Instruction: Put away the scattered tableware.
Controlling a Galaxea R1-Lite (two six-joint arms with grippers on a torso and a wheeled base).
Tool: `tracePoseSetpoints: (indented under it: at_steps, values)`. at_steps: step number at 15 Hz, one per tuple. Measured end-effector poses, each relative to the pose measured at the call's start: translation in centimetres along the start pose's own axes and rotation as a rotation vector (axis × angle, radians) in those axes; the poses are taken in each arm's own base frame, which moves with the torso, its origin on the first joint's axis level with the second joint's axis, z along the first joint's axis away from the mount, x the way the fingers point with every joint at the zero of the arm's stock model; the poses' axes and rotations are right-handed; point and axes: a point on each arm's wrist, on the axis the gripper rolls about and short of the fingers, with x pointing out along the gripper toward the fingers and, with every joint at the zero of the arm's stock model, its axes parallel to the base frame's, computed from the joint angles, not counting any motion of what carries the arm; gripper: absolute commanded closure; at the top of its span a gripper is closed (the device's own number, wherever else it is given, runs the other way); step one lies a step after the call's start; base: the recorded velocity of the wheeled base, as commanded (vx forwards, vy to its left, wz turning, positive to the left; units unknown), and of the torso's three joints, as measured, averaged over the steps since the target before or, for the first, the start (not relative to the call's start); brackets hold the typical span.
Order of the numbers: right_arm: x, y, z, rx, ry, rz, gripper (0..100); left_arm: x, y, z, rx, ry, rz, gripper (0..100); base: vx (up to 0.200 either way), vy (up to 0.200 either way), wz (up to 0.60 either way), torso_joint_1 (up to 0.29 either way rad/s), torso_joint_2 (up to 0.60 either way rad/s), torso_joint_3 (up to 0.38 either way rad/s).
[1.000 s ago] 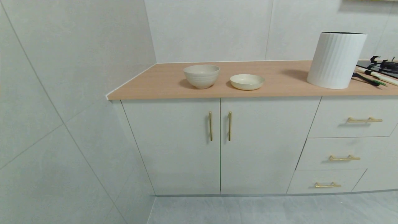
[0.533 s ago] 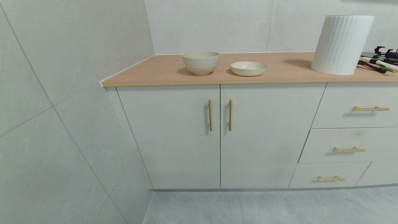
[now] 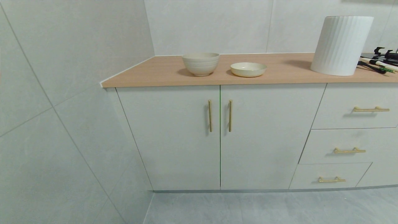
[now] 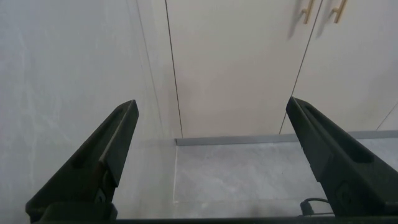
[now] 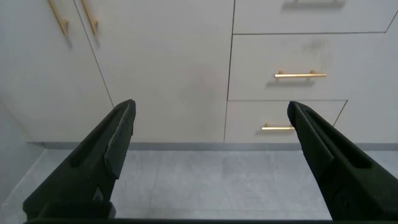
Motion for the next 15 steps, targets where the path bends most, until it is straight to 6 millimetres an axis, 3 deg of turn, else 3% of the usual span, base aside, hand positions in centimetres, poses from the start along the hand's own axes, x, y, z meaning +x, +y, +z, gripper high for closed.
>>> tracePoseSetpoints:
  at_steps: [4, 15]
  values:
    - [0.00, 0.00, 0.00, 0.000, 0.000, 0.000, 0, 0.00, 0.00, 0.00, 0.000, 0.000, 0.000, 0, 0.200, 0.000, 0.00, 0.002, 0.00, 0.000]
    - [0.00, 0.00, 0.00, -0.002, 0.000, 0.002, 0, 0.00, 0.00, 0.00, -0.001, 0.000, -0.001, 0, 0.000, 0.000, 0.00, 0.000, 0.00, 0.000]
